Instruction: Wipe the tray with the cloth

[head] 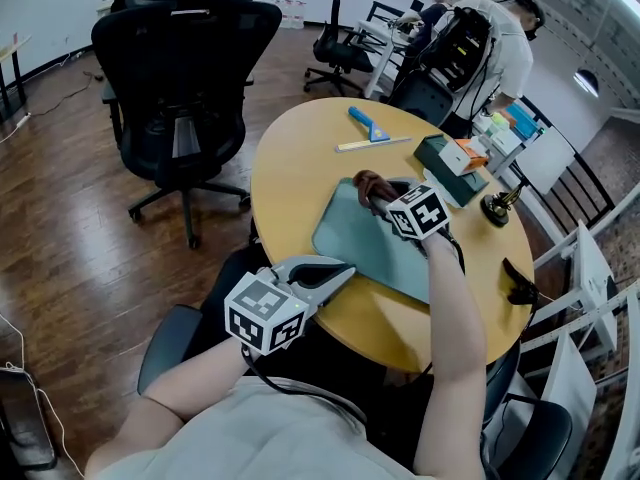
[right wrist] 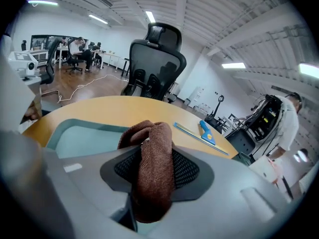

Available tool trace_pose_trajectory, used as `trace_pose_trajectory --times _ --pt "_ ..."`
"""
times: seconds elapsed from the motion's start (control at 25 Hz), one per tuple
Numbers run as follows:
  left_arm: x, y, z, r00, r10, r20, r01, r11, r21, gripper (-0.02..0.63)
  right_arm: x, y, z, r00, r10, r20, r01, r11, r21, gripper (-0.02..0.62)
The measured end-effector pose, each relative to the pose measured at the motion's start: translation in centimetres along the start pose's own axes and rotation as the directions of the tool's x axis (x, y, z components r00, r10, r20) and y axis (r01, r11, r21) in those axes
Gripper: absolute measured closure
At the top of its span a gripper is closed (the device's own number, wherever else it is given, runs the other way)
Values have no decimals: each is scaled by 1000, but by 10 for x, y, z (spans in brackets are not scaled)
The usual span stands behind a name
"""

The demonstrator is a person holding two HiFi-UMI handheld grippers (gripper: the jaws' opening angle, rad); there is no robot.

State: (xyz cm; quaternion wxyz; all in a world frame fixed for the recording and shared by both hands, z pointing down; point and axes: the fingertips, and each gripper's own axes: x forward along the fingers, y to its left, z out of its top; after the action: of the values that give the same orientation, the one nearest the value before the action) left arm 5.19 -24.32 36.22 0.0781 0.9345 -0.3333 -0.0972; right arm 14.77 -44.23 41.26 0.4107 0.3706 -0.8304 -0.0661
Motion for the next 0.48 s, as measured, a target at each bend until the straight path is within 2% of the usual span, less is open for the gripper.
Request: trace_pose_trajectory --times 0.28,0.48 --pt "18 -17 7 998 -64 -8 64 998 22 606 -99 -15 -32 992 -112 64 107 991 80 439" --pt "35 -30 10 992 -123 -17 123 992 33 606 -155 -38 -101 973 -230 -3 226 954 199 439"
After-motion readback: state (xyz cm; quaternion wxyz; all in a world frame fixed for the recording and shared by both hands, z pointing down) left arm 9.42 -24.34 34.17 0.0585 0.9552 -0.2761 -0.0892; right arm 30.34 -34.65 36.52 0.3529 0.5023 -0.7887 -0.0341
